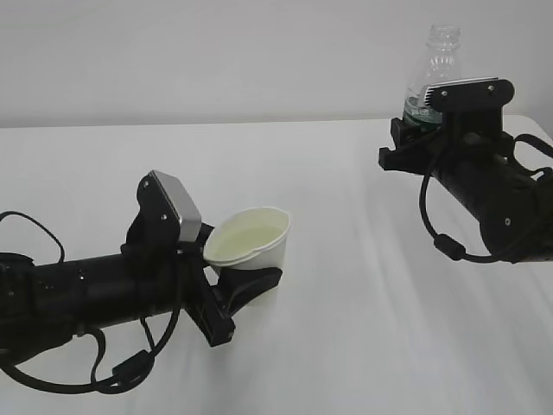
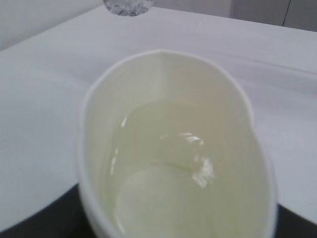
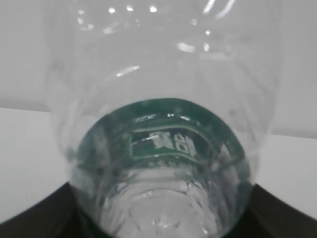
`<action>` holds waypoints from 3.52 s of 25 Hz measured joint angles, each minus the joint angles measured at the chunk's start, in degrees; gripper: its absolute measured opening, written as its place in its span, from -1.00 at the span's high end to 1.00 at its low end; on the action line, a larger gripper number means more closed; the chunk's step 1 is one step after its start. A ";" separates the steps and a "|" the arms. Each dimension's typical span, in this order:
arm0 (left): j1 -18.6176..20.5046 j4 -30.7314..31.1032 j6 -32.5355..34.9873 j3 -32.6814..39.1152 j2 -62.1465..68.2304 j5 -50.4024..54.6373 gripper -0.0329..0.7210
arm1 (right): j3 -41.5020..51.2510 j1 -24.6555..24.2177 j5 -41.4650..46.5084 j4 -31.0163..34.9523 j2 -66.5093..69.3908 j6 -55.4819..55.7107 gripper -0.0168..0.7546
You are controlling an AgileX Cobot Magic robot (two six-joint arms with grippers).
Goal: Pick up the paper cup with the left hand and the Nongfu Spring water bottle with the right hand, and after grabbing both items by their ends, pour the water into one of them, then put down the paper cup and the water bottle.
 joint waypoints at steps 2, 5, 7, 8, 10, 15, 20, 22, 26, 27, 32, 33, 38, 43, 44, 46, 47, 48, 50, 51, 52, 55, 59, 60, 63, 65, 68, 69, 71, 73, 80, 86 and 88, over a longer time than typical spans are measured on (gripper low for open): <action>0.00 -1.27 0.88 0.00 0.00 0.00 -0.17 | 0.00 0.00 0.00 0.00 0.00 0.00 -0.23; 0.00 -3.22 1.37 0.00 0.00 0.00 -0.17 | 0.00 0.00 0.00 0.00 0.00 0.00 -0.23; 0.00 -4.04 1.49 0.00 0.00 0.00 -0.17 | 0.00 0.00 0.00 0.00 0.00 0.00 -0.23; 0.00 -4.51 1.76 0.00 0.00 0.00 -0.17 | 0.00 0.00 0.00 0.00 0.00 0.00 -0.23; 0.00 -5.45 2.66 0.00 0.00 0.00 -0.17 | 0.00 0.00 0.00 0.00 0.00 0.00 -0.23; 0.00 -8.53 4.38 0.00 0.00 0.00 -0.17 | 0.00 0.00 0.00 0.00 0.00 0.00 -0.23; 1.07 -9.71 4.81 0.00 0.00 0.00 -0.17 | 0.00 0.00 0.00 0.00 0.00 0.00 -0.23; 2.14 -9.85 4.81 0.00 0.00 0.00 -0.17 | 0.00 0.00 0.00 0.00 0.00 0.00 -0.23; 3.96 -10.28 4.81 0.00 0.00 0.00 -0.17 | 0.00 0.00 0.00 0.00 0.00 0.00 -0.23; 4.46 -10.28 4.81 0.00 0.00 0.00 -0.17 | 0.00 0.00 0.00 0.00 0.00 0.00 -0.23; 6.91 -10.28 4.81 0.00 0.00 0.00 -0.17 | 0.00 0.00 0.09 0.00 0.00 0.00 -0.23; 7.38 -10.32 4.81 0.00 0.00 0.00 -0.17 | 0.00 0.00 0.09 0.00 0.00 0.00 -0.23; 9.22 -10.41 4.81 0.00 0.00 0.00 -0.17 | 0.00 0.00 0.09 0.00 0.00 0.00 -0.23; 11.11 -10.55 4.81 0.00 0.00 -0.10 -0.17 | 0.00 0.00 0.09 0.00 0.00 0.00 -0.23; 11.48 -10.59 4.81 0.00 0.00 -0.21 -0.16 | 0.00 0.00 0.09 0.00 0.00 0.00 -0.23; 12.29 -10.85 4.81 0.00 0.00 -0.32 -0.16 | 0.00 0.00 0.09 0.00 0.00 0.00 -0.23; 12.60 -11.02 4.88 0.00 0.00 -0.39 -0.16 | 0.00 0.00 0.09 0.00 0.00 0.00 -0.23; 13.01 -11.16 4.88 0.00 0.00 -0.49 -0.16 | 0.00 0.00 0.09 0.00 0.00 0.00 -0.23; 14.01 -11.44 4.88 0.00 0.00 -0.53 -0.16 | 0.00 0.00 0.11 0.00 0.00 0.00 -0.23; 14.36 -11.56 4.88 0.00 0.00 -0.53 -0.16 | 0.00 0.00 0.11 0.00 0.00 0.00 -0.23; 14.82 -11.56 4.93 0.00 0.00 -0.53 -0.16 | 0.00 0.00 0.11 0.00 0.00 0.00 -0.23; 15.94 -11.69 5.02 0.00 0.00 -0.53 -0.15 | 0.00 0.00 0.21 0.00 0.00 0.00 -0.23; 17.46 -12.04 5.82 0.00 0.00 -0.53 -0.15 | 0.00 0.00 0.32 0.00 0.00 0.00 -0.23; 17.71 -12.34 5.94 0.00 0.00 -0.53 -0.15 | 0.00 0.00 0.32 0.00 0.00 0.00 -0.23; 18.62 -13.40 6.60 0.00 0.00 -0.53 -0.15 | 0.00 0.00 0.32 0.00 0.00 0.00 -0.23; 19.09 -14.28 7.27 0.00 0.00 -0.53 -0.15 | 0.00 0.00 0.32 0.00 0.00 0.00 -0.23; 19.93 -15.80 7.62 0.00 0.00 -0.65 -0.15 | 0.00 0.00 0.41 0.00 0.00 0.00 -0.23; 20.17 -16.23 7.63 0.00 0.00 -0.80 -0.15 | 0.00 0.00 0.53 0.00 0.00 0.00 -0.23; 20.72 -16.51 7.85 0.00 0.00 -1.01 -0.14 | 0.00 0.00 0.96 0.00 0.00 0.00 -0.23; 21.21 -17.13 7.85 0.00 0.00 -1.04 -0.14 | 0.00 0.00 1.58 0.00 0.00 0.00 -0.23; 22.67 -20.06 8.97 0.00 0.00 -1.26 -0.14 | 0.00 0.00 1.70 0.00 0.00 0.00 -0.23; 24.63 -21.24 9.32 0.00 0.00 -1.36 -0.14 | 0.00 0.00 1.70 0.00 0.00 0.00 -0.23; 25.62 -21.37 9.37 0.00 0.00 -1.36 -0.14 | 0.00 0.00 1.70 0.00 0.00 0.00 -0.23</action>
